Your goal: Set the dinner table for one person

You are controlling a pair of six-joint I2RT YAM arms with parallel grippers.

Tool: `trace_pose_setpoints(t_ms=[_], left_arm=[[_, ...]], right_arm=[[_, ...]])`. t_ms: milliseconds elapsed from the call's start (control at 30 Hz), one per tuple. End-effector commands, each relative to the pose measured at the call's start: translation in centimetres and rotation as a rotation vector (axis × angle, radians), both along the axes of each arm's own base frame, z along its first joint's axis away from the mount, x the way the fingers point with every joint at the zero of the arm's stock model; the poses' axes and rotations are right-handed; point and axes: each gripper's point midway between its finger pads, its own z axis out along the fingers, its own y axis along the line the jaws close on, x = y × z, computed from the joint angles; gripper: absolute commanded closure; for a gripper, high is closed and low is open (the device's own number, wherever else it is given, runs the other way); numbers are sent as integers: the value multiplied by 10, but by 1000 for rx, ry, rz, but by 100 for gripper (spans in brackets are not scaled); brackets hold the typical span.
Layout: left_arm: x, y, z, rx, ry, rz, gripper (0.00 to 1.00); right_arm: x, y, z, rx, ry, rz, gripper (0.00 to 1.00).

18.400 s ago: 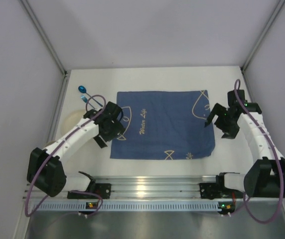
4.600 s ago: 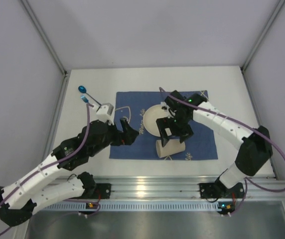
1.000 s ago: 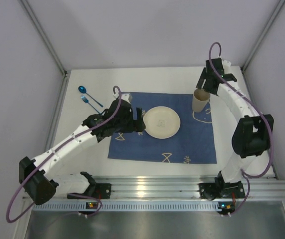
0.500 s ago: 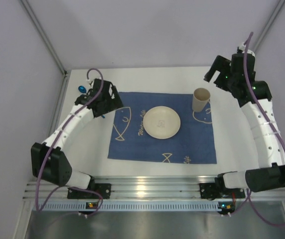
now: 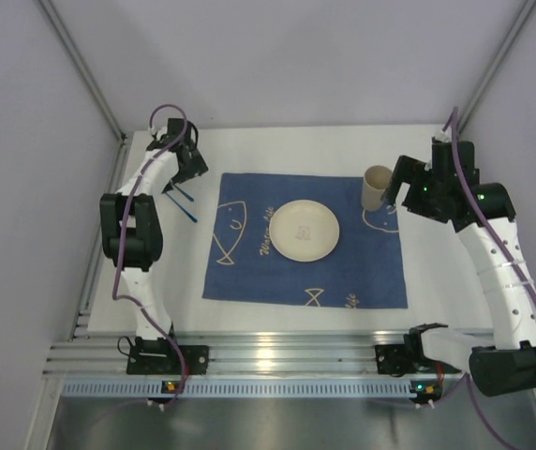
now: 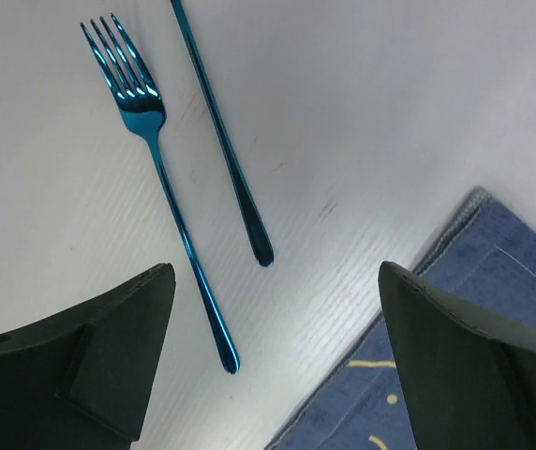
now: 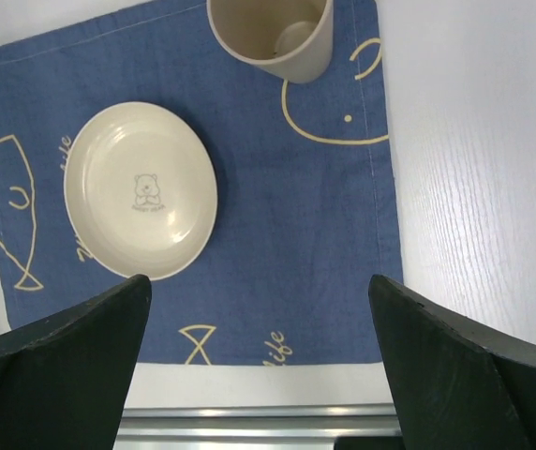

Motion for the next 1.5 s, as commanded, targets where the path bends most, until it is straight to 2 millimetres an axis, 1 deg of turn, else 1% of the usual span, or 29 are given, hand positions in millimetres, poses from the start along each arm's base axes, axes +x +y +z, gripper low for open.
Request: trace_pose_setpoints(t_ms=[0, 33, 67, 133, 167, 233, 300, 333, 400, 433, 500, 567, 600, 633, 700, 733, 767, 833, 900, 967, 1000, 1033, 1100, 1133, 1200, 1267, 1367, 1433, 1467], left_arm=[[24, 15, 6, 49, -48, 49, 6], [26, 17, -5, 52, -31, 54, 6], [32, 20, -3, 48, -43, 67, 6], [37, 24, -15, 35, -27, 78, 8], [42, 30, -13, 29, -45, 89, 8], [48, 36, -19, 17, -51, 87, 10], [56, 35, -19, 14, -71, 75, 11], [59, 34, -26, 17, -58, 57, 12], [64, 35, -26, 30, -54, 43, 13], [65, 51, -32, 41, -42, 62, 13], [71, 56, -33, 37, -57, 56, 18], [74, 60, -40, 17, -58, 52, 27], [78, 61, -42, 9, -67, 51, 29], [78, 65, -49, 4, -59, 58, 30], [83, 69, -50, 1, -66, 69, 34], [83, 74, -58, -5, -58, 84, 35], [87, 75, -56, -11, -69, 88, 36], [89, 81, -61, -18, -69, 106, 37], [91, 82, -65, -31, -72, 99, 39], [95, 82, -68, -33, -76, 90, 46], [95, 80, -76, -39, -65, 83, 51], [97, 80, -78, -41, -64, 77, 60], [94, 78, -90, -50, -36, 76, 68], [93, 77, -94, -60, -27, 77, 77], [89, 77, -103, -62, -4, 82, 83], [85, 78, -109, -63, 11, 96, 98], [82, 77, -113, -70, 20, 93, 100], [84, 75, -112, -77, 16, 77, 100], [85, 69, -109, -97, 8, 59, 100]], right_arm=[[-15, 0, 0, -14, 16, 31, 0], [-16, -1, -1, -20, 23, 30, 0], [-18, -3, -3, -27, 33, 24, 0], [-21, -4, -7, -34, 46, 21, 0], [-22, -5, -9, -39, 55, 20, 0], [-24, -6, -15, -43, 70, 17, 0], [-26, -8, -20, -50, 84, 13, 0], [-27, -8, -26, -53, 99, 10, 0], [-27, -9, -32, -60, 116, 3, 0], [-26, -10, -33, -62, 121, 0, 0], [-23, -10, -37, -66, 135, -7, 0], [-19, -10, -40, -70, 149, -8, 0], [-17, -10, -39, -72, 148, -8, 0], [-16, -10, -39, -73, 151, -12, 0], [-12, -10, -42, -80, 163, -12, 1], [-11, -11, -43, -85, 170, -13, 1], [-9, -11, -47, -91, 184, -11, 1], [-5, -11, -45, -95, 182, -13, 1], [-1, -12, -46, -104, 191, -18, 1], [2, -13, -48, -112, 199, -19, 1], [3, -13, -49, -112, 205, -20, 1], [4, -13, -50, -115, 208, -20, 1], [6, -13, -53, -119, 219, -21, 1], [7, -13, -53, -123, 219, -20, 1], [10, -13, -53, -127, 225, -22, 1], [12, -14, -55, -134, 232, -23, 1], [16, -14, -56, -140, 236, -19, 1], [18, -13, -56, -141, 235, -14, 1], [19, -13, -57, -139, 236, -12, 1]])
